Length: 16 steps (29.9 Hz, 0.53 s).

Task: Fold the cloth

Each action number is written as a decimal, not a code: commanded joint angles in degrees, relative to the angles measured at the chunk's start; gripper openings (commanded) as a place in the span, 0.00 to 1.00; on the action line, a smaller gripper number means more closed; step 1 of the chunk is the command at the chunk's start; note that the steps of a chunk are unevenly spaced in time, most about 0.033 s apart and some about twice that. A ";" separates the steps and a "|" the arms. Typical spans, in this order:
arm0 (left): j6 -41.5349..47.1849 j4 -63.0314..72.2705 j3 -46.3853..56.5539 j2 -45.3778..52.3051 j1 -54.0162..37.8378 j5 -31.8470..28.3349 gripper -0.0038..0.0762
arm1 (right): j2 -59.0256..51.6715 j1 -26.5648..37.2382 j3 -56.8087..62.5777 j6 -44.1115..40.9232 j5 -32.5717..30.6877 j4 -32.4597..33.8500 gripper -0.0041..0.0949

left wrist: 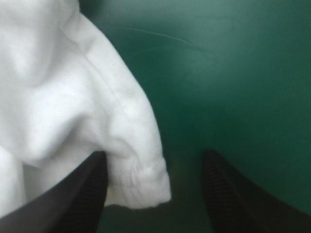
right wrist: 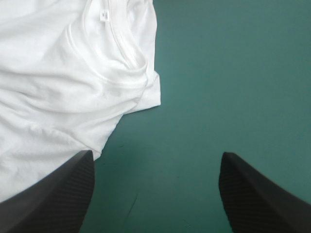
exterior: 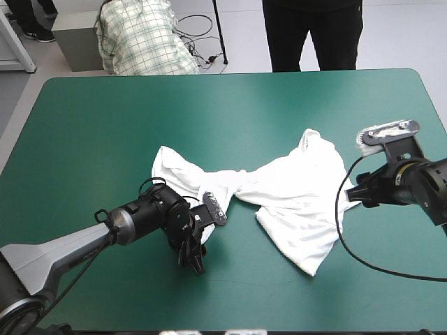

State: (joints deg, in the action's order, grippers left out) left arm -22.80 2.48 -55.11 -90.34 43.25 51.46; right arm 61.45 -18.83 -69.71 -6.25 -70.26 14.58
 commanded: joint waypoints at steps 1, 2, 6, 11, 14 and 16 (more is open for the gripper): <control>0.04 1.00 -0.76 -0.63 0.09 -1.77 0.53 | 0.03 0.10 3.12 0.49 4.70 1.06 0.72; 0.04 1.41 -0.76 -0.83 0.09 -1.77 0.49 | 0.52 0.10 4.27 0.24 5.45 0.92 0.72; -0.15 2.97 -0.76 -0.83 0.09 -1.77 0.25 | 4.20 0.32 6.90 -0.97 9.46 0.72 0.72; -0.15 3.13 -0.76 -0.83 0.09 -0.48 0.04 | 10.77 2.60 7.00 -1.55 14.72 0.16 0.72; -0.15 3.35 -0.76 -0.83 0.09 0.46 0.04 | 15.72 5.48 7.00 -0.20 17.06 -0.33 0.72; -0.01 3.35 -0.76 -0.83 0.09 1.07 0.04 | 18.83 7.36 7.00 0.65 17.85 -1.67 0.72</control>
State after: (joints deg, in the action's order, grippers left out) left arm -23.04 0.84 -55.95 -91.26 42.74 51.16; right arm 77.94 -13.99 -61.57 -7.06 -55.71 13.06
